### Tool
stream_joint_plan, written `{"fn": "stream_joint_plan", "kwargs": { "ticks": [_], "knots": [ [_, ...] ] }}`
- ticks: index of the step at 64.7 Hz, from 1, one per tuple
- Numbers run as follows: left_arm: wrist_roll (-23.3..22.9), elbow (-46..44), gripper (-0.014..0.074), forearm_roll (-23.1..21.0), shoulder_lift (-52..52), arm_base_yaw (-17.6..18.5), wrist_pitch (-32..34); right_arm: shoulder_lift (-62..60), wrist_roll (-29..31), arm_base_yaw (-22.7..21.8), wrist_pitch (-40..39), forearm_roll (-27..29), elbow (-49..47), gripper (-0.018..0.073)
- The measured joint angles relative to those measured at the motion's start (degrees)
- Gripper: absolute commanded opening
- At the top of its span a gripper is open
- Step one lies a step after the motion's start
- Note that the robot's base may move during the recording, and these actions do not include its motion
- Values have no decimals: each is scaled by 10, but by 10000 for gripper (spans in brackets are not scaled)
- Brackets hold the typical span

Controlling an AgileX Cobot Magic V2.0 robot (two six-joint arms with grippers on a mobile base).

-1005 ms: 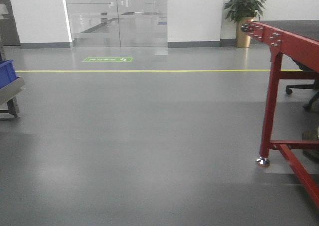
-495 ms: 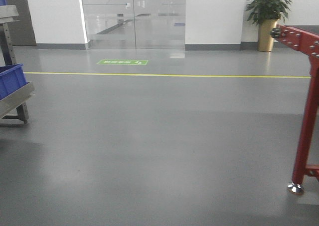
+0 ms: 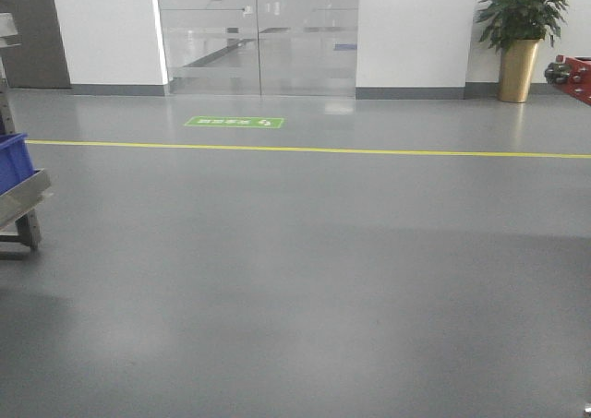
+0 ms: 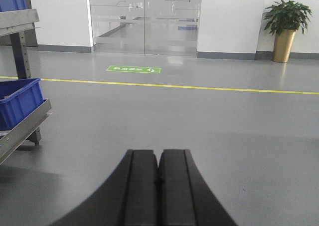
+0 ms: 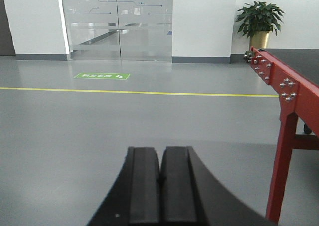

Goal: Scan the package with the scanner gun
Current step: 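Drive the base forward and turn toward the red conveyor table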

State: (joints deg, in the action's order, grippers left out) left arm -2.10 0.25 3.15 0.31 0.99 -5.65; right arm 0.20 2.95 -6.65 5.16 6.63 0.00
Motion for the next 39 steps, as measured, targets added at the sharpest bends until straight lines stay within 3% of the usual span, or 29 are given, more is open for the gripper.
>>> {"fn": "stream_joint_plan", "kwargs": {
  "ticks": [39],
  "knots": [
    [0, 0, -111, 0, 0, 0, 0, 0, 0, 0, 0, 0, 0, -153]
  ]
}}
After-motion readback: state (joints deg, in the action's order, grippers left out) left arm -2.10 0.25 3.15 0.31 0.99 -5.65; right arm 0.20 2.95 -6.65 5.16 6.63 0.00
